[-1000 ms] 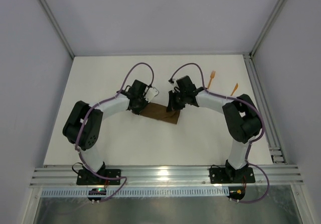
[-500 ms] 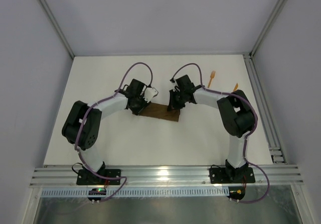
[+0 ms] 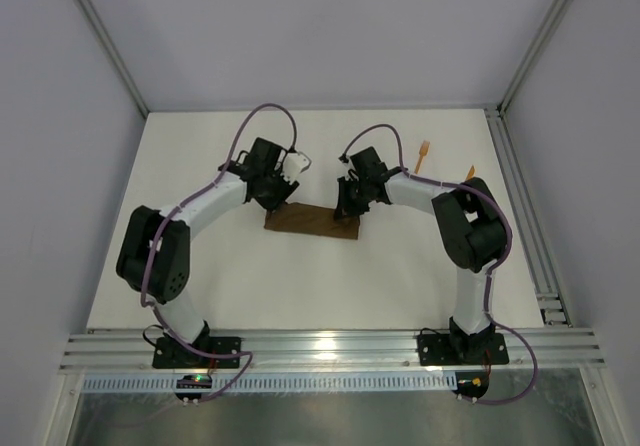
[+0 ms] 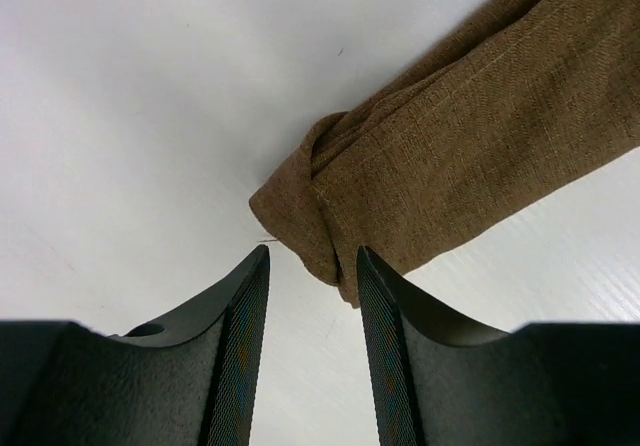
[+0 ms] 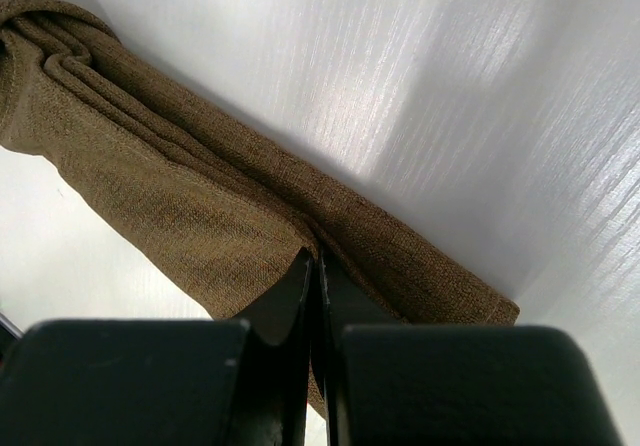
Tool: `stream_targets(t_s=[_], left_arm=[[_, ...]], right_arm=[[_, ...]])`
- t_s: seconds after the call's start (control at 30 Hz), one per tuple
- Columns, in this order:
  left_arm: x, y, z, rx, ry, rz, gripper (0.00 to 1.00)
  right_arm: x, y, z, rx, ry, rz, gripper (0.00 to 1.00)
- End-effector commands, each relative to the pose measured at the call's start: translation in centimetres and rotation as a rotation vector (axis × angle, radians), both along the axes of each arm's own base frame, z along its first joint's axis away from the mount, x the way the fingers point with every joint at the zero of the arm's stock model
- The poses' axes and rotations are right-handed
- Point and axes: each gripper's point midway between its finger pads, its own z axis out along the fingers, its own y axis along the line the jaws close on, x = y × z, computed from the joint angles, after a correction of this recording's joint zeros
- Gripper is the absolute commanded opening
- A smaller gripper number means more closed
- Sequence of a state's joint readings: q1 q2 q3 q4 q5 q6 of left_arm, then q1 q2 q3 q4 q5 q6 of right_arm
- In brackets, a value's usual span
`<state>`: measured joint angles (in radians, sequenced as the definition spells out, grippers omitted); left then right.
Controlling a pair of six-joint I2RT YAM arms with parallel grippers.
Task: Fold the napkin into a case and place the utensils inside
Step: Stuff the top corner of the smaller-rectangle-folded napkin into the folded napkin.
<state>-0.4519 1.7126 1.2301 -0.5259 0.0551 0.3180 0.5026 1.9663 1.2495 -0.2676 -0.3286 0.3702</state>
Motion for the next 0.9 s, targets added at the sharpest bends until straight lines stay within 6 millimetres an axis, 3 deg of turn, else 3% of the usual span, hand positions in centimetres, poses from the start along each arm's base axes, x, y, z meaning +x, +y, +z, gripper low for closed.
stream_targets(t_s=[0.0,0.13,0.4,0.5,0.63,0.77,0.87], left_arm=[[1.5,0.1,-1.2,0.039,-0.003,0.028,0.42],[1.4,0.6,-3.1,0.099,0.032,0.014,0.43],[2.1,0.4,-4.6,0.19,-0.03,0.004,0.43],[2.3,0.3,-5.0,0.234,-0.079,-0.008,0.37],[2.6,1.1,-5.4,0.28,-0.115,-0.002,0.02],[2.8,1.2,-5.7,0.287,-0.132,0.002,0.0],[2.7,1.3,-6.2,0.29,-0.129,0.007,0.0]], right_arm=[[0.8,0.1,0.2,-0.004,-0.02,0.007,0.06],[0.8,0.1,0.3,0.0,-0.022,0.009,0.06],[0.7,0.3,0.2,0.016,-0.021,0.01,0.06],[0.7,0.3,0.3,0.014,-0.02,0.011,0.06],[0.9,0.1,0.6,0.005,-0.032,0.0,0.08],[1.2,0.0,1.3,0.005,-0.054,-0.015,0.13],[1.4,-0.1,2.2,0.01,-0.072,-0.031,0.29]])
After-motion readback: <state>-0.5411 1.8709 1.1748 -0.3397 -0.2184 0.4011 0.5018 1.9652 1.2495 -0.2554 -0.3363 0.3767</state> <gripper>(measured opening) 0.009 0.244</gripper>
